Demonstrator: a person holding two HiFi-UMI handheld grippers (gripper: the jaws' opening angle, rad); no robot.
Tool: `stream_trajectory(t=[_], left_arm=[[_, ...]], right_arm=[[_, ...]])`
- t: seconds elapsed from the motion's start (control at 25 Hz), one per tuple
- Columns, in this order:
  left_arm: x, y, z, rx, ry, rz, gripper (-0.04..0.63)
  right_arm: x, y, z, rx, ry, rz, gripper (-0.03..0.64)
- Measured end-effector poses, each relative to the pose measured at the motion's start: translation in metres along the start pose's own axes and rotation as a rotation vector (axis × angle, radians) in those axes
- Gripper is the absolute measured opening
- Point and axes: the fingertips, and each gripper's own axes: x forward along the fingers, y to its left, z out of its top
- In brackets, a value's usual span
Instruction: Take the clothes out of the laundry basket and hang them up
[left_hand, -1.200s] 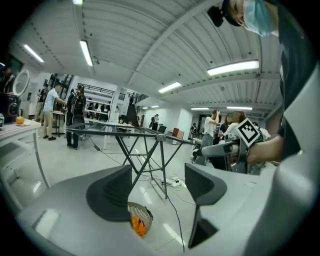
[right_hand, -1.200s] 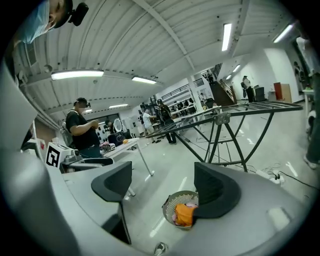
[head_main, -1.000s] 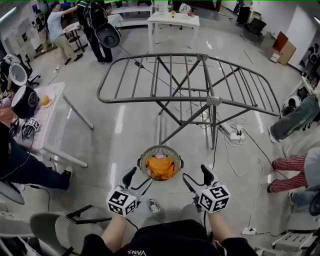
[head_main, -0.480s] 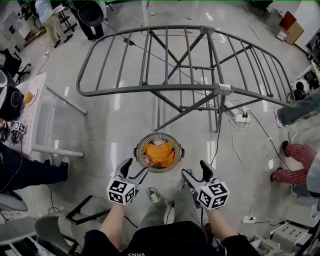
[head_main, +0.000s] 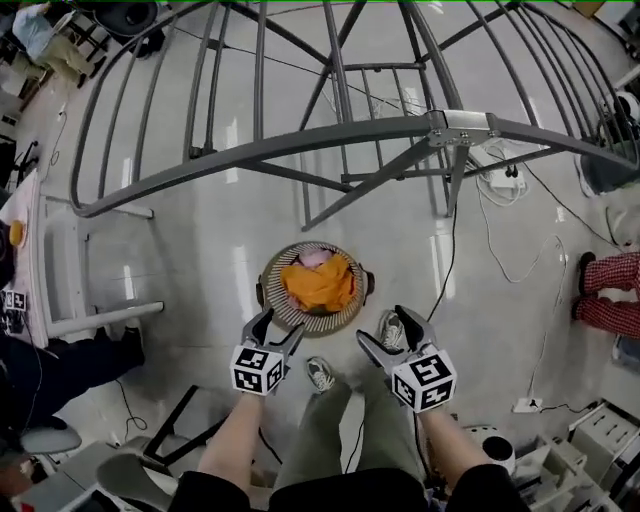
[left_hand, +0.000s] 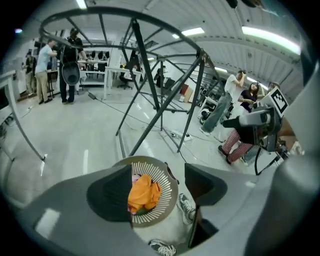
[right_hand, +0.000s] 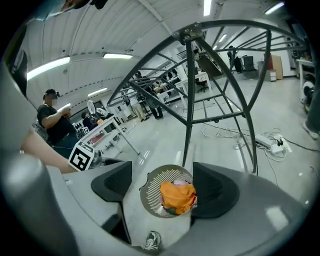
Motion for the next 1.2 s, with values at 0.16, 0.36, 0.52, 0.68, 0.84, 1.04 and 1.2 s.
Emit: stream_trajectory(t=[0.16, 0.36, 0.52, 0.68, 0.84, 1.04, 1.2], left_arm=[[0.058, 0.006, -0.038, 0.073, 0.118, -0.033, 0.308], [0.116, 0.019, -0.086, 0.216, 0.264, -0.075, 0.308], [0.151, 0.035, -0.117, 0.323, 0.354, -0.098, 0.308], [0.182, 0.05, -0.141, 0.42, 0.431, -0.101, 0.308], [0.207, 0.076, -0.161, 0.487, 0.512, -0.037, 0.308], [0.23, 0.108, -0.184, 0.491, 0.589, 0.017, 0.308], [0.241, 0.134, -0.201, 0.453, 0.621, 0.062, 0.308]], right_arm=[[0.025, -0.022, -0.034, 0.03, 0.009, -0.01, 0.38], [0.044, -0.043, -0.087, 0.104, 0.017, -0.039, 0.379], [0.054, -0.057, -0.127, 0.161, 0.017, -0.067, 0.379], [0.061, -0.065, -0.162, 0.2, 0.022, -0.085, 0.377], [0.068, -0.072, -0.188, 0.224, 0.026, -0.091, 0.377], [0.081, -0.077, -0.204, 0.238, 0.017, -0.095, 0.377], [0.093, -0.079, -0.212, 0.247, 0.009, -0.09, 0.376]])
